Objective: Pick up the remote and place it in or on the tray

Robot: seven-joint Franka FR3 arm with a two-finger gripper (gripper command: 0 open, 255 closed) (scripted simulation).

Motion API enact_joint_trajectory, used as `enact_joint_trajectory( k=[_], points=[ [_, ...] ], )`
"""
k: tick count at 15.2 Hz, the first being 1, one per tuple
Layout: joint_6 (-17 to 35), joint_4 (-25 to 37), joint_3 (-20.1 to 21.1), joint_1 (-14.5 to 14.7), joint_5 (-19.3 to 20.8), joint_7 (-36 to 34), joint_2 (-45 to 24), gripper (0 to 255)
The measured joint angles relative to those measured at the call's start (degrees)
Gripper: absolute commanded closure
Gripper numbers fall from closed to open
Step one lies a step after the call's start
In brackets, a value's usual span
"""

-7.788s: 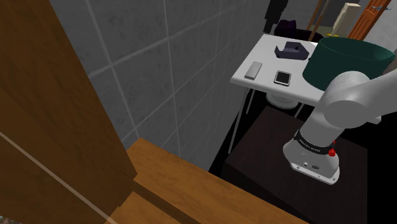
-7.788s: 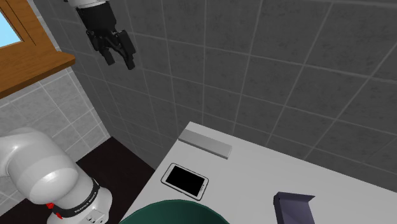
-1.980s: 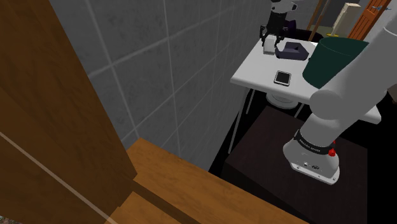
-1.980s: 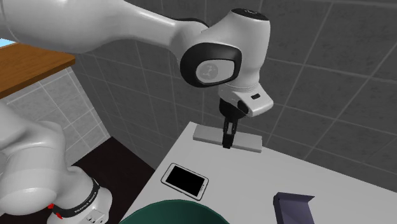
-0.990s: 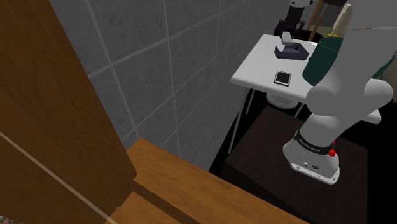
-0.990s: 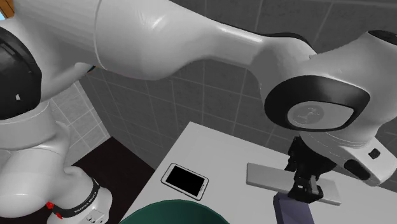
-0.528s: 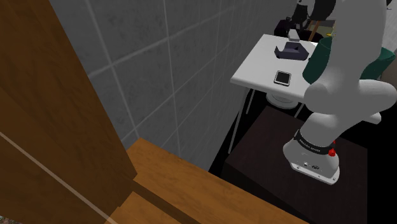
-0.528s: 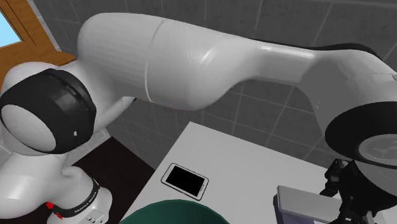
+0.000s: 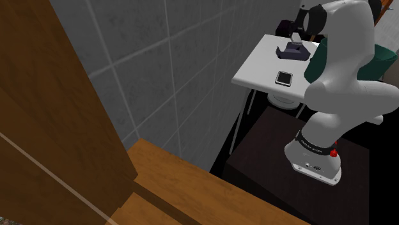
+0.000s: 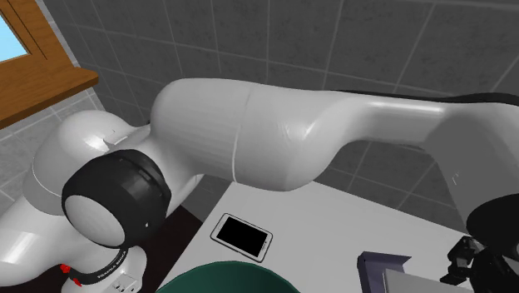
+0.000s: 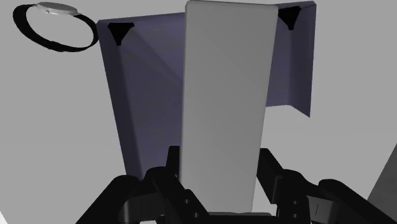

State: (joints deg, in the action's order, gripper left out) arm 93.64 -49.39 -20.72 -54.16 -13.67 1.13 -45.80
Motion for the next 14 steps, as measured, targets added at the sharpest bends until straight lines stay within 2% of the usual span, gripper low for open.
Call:
enact_joint_trajectory(
  k=[6,9,14],
  points=[
    [5.88,-7.64,-0.18,1.39,0.12,0.56,1.56,255],
    [7.87,-9.43,-0.12,1.66,0.03,0.67,1.34,255],
    [8.36,-9.86,-0.14,1.73,0.00,0.74,1.53,255]
  ],
)
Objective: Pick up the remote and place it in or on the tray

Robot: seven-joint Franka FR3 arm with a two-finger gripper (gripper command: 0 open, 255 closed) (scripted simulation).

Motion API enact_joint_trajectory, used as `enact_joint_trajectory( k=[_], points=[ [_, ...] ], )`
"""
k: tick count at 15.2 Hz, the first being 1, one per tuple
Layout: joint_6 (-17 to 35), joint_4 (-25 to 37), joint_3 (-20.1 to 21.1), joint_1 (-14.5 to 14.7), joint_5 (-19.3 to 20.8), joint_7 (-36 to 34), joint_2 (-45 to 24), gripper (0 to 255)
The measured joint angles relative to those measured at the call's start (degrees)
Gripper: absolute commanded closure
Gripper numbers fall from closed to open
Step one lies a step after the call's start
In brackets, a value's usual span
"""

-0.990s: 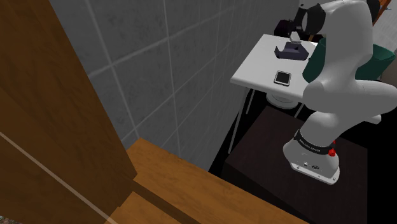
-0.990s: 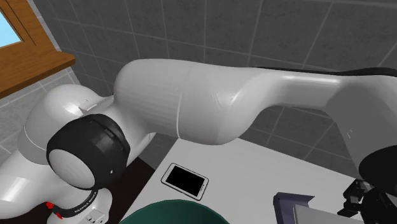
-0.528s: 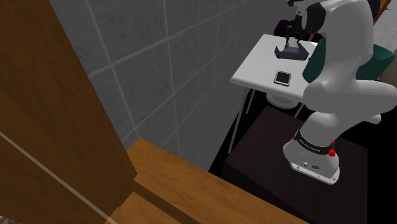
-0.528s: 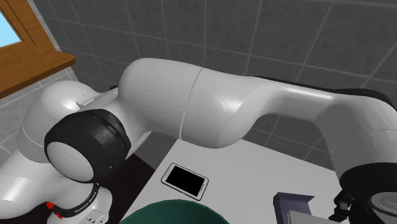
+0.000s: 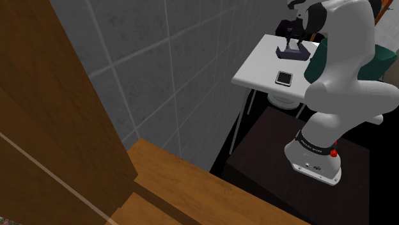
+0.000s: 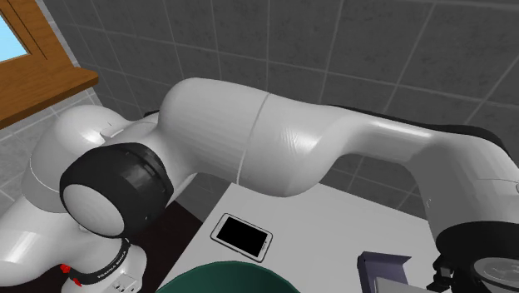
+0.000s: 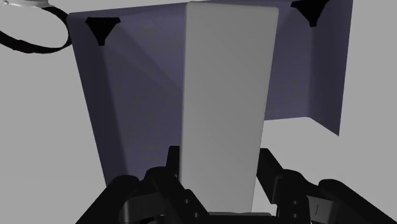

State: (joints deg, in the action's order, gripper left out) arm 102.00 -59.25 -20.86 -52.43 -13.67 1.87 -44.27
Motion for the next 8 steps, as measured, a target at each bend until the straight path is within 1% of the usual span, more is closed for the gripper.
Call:
enact_joint_trajectory(
  k=[1,2,8],
  points=[
    [0.00,0.01,-0.01,0.00,0.01,-0.01,0.00,255],
    [-0.06,0.10,0.00,-0.02,-0.01,-0.01,-0.05,0],
    [-0.05,-0.06,0.01,-0.03,0.00,0.00,-0.14,0]
  ],
)
